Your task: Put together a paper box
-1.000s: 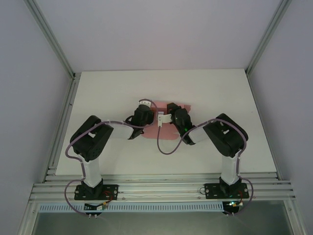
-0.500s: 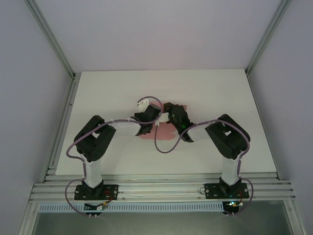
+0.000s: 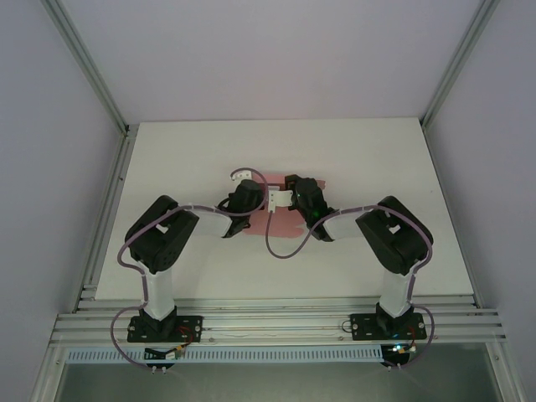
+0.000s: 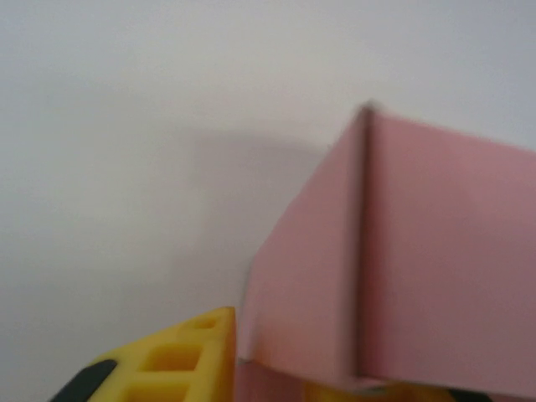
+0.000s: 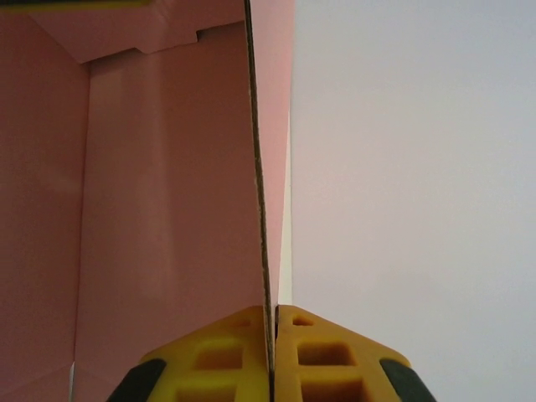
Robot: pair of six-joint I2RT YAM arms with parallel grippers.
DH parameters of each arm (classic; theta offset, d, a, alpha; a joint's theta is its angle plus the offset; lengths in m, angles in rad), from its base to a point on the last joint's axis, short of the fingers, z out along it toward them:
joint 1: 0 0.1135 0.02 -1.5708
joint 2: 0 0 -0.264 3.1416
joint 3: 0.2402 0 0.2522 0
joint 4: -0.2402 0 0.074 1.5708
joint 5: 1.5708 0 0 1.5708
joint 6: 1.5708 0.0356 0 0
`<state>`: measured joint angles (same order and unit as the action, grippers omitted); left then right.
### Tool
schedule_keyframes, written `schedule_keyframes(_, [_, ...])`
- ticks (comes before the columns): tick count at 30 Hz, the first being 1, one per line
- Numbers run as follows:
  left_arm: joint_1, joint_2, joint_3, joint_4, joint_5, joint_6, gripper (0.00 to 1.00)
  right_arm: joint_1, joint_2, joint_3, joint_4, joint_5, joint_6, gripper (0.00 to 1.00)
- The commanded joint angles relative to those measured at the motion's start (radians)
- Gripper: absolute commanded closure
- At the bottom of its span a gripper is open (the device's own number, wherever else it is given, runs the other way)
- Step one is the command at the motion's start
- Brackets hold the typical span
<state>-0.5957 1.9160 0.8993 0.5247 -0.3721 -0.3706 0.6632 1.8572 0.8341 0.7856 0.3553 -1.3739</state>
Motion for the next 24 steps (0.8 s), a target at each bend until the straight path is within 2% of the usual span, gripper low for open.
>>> schedule_keyframes(1, [0.082,0.035,-0.078,0.090,0.128,0.039,0.67,0.014,-0.008,-0.027,-0.173,-0.081,0.036,1.00])
schedule_keyframes(4, [0.093,0.036,-0.093,0.156,0.157,0.106,0.66,0.014,-0.011,-0.024,-0.186,-0.081,0.046,1.00])
schedule_keyframes(6, [0.107,0.039,-0.093,0.160,0.217,0.113,0.66,0.014,-0.012,-0.021,-0.203,-0.082,0.053,1.00])
schedule_keyframes(10, [0.110,0.032,-0.096,0.181,0.249,0.105,0.63,0.014,-0.007,-0.016,-0.221,-0.087,0.056,1.00])
schedule_keyframes(13, [0.110,0.026,-0.082,0.165,0.279,0.103,0.56,0.013,-0.008,-0.017,-0.226,-0.088,0.053,1.00])
schedule_keyframes(19, [0.109,0.033,0.001,0.036,0.250,0.058,0.68,0.014,-0.027,-0.016,-0.275,-0.102,0.080,1.00])
schedule_keyframes(22, [0.105,0.021,0.012,0.024,0.248,0.027,0.73,0.015,-0.038,-0.012,-0.311,-0.111,0.092,1.00])
schedule_keyframes(24, [0.101,0.003,0.018,0.010,0.191,-0.008,0.83,0.018,-0.041,-0.014,-0.311,-0.101,0.090,1.00])
